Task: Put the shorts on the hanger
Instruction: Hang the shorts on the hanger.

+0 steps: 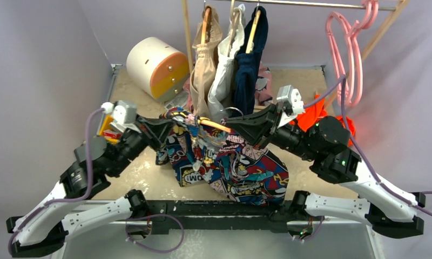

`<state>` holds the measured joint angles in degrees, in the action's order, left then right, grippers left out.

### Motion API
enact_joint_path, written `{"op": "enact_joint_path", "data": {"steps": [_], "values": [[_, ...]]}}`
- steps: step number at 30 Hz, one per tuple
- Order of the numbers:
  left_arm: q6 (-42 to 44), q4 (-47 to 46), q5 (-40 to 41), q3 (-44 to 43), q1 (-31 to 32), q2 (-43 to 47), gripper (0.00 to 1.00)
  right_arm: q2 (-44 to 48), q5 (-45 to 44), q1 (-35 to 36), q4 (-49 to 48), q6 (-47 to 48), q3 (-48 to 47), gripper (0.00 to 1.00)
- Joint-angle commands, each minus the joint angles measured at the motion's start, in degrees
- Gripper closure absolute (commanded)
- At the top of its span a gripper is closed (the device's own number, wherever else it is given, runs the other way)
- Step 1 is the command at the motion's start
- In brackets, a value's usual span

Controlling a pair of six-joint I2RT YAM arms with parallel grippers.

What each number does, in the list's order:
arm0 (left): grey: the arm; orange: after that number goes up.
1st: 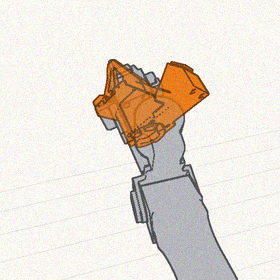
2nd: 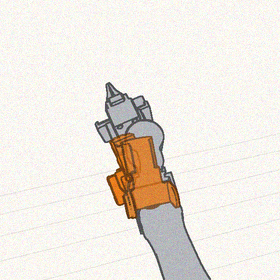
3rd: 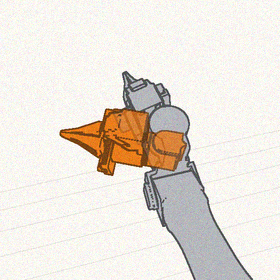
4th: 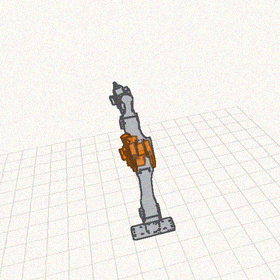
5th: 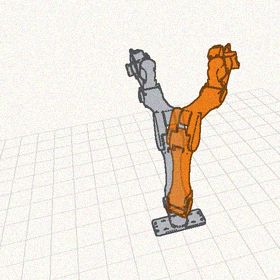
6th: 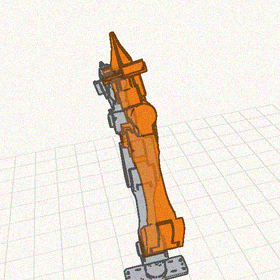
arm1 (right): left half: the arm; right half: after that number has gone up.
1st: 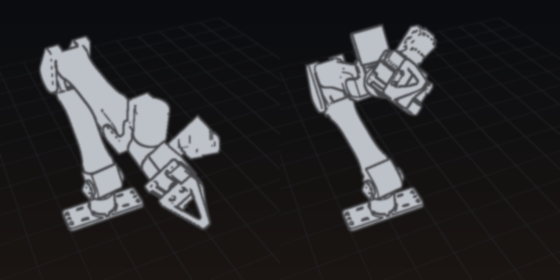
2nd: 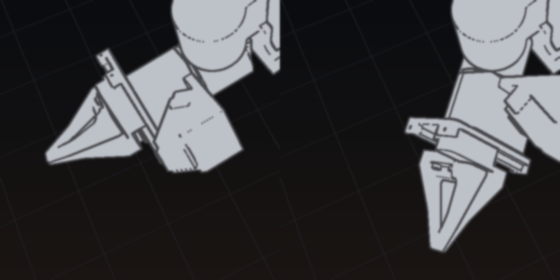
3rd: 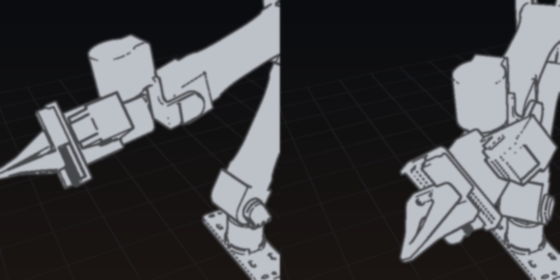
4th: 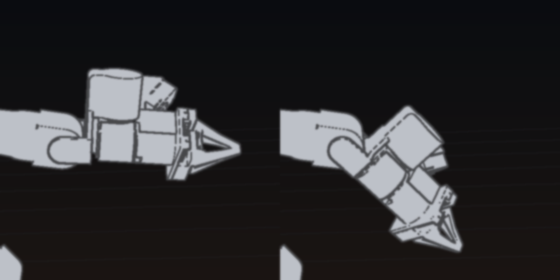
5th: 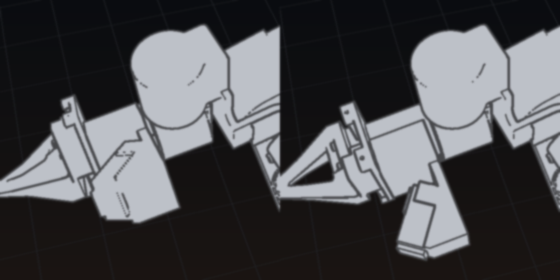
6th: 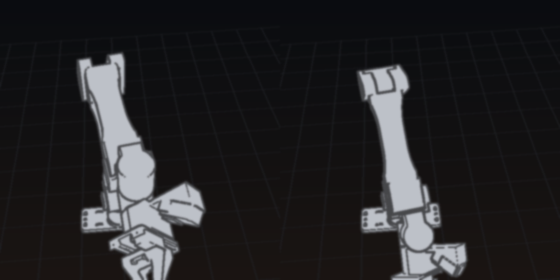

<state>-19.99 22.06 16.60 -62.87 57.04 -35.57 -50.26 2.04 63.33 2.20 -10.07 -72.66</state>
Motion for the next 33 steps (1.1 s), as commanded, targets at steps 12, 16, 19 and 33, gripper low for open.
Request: {"op": "enact_joint_path", "data": {"steps": [12,16,19,33], "values": [[2.4,-1.7,-14.3,-3.3,-0.1,6.3,0.42,2.8,-0.4,0.1,-8.5,1.0,-2.5,1.00],[6.8,-1.5,-15.5,-6.3,-0.1,8.8,0.39,3.9,2.0,0.1,-7.9,1.7,-2.5,1.00],[9.7,-2.2,-17.1,-9.2,-0.1,8.8,0.39,4.5,5.3,0.1,-7.0,2.3,-2.2,1.00],[30.2,22.5,-34.1,-25.9,-0.1,-8.2,0.39,5.8,16.8,0.2,2.6,4.2,-3.6,1.00]]}}
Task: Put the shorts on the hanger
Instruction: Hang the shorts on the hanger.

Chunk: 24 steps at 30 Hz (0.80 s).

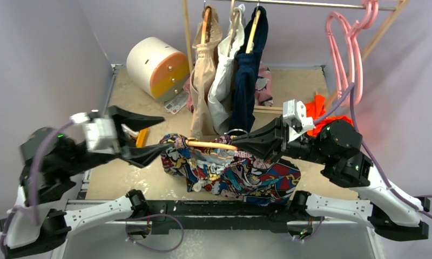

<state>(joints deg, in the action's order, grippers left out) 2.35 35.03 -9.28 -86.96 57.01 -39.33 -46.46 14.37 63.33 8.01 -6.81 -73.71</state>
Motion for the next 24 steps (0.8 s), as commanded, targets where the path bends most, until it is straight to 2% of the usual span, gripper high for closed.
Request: {"op": "enact_joint_path", "data": {"steps": [1,13,20,24], "values": [[8.4,10.6,-9.2,-1.7,-0.1,-4.8,0.39,2.1,5.3,0.2,-3.1,0.9,-2.5,1.00],[9.4,14.5,-12.0,2.8,-0.1,-2.7,0.45,1.3,9.5,0.1,-2.4,0.8,-2.7,1.00],[8.0,12.0,-11.9,2.7,-0.1,-0.5,0.41,0.6,9.6,0.2,-3.0,0.9,-2.9,1.00],[7.9,15.3,-12.0,3.6,-0.1,-1.5,0.43,0.7,9.0,0.2,-3.6,0.9,-2.8,1.00]]}}
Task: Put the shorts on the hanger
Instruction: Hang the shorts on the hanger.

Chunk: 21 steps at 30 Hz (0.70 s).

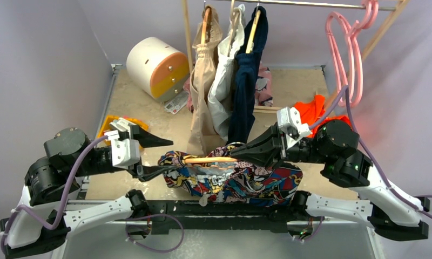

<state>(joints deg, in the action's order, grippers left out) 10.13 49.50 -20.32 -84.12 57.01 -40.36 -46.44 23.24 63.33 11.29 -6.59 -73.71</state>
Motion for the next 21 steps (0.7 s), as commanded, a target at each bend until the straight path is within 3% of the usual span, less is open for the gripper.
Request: {"op": "enact_joint_path", "data": {"steps": [1,12,15,19,21], "values": [[0.0,1.4,-1.3,1.7,-0.1,-0.6,0.44,0.6,0.1,0.1,-6.9,0.7,-2.8,1.00],[-1.2,1.4,-2.3,5.6,-0.1,-0.9,0.45,-0.7,1.2,0.2,-8.2,0.4,-2.9,1.00],[-1.4,-0.2,-3.1,6.3,-0.1,-1.3,0.51,-1.2,1.5,0.1,-8.6,0.3,-2.7,1.00],[-2.4,-3.7,-4.4,6.6,-0.1,-2.3,0.68,-2.1,2.1,0.1,-9.5,0.3,-2.3,1.00],[-3.0,-5.7,-5.0,6.9,-0.1,-2.8,0.71,-2.5,2.4,0.1,-9.9,0.1,-2.1,1.00]]}}
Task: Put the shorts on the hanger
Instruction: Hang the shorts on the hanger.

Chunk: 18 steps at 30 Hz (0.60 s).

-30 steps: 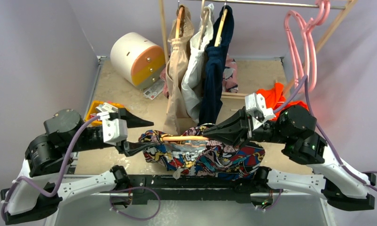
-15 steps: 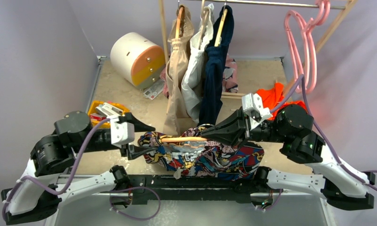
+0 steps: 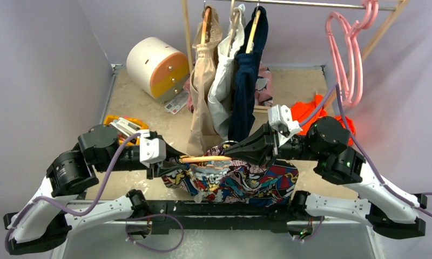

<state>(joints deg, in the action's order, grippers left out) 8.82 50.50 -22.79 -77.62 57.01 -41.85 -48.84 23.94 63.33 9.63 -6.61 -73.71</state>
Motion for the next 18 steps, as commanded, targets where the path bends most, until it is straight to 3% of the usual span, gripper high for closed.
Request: {"op": "enact_joint_path", "data": {"steps": [1,9,11,14,18], "values": [[-2.0,-8.2,-2.9,0.6,-0.1,-1.6,0.71,-0.3,1.9,0.2,-8.5,0.1,-2.0,1.00],[-3.6,-11.9,-5.6,1.2,-0.1,-4.2,0.69,-0.7,2.0,0.2,-9.4,-0.1,-1.4,1.00],[-3.6,-11.6,-5.0,1.0,-0.1,-3.9,0.56,-0.4,1.6,0.1,-9.4,0.0,-1.4,1.00],[-3.8,-12.6,-2.8,0.5,-0.1,-2.1,0.44,0.2,0.8,0.1,-9.6,-0.1,-1.2,1.00],[-5.9,-17.7,-2.0,-0.2,-0.1,-1.1,0.39,0.4,0.5,0.1,-11.0,-0.2,-0.3,1.00]]}}
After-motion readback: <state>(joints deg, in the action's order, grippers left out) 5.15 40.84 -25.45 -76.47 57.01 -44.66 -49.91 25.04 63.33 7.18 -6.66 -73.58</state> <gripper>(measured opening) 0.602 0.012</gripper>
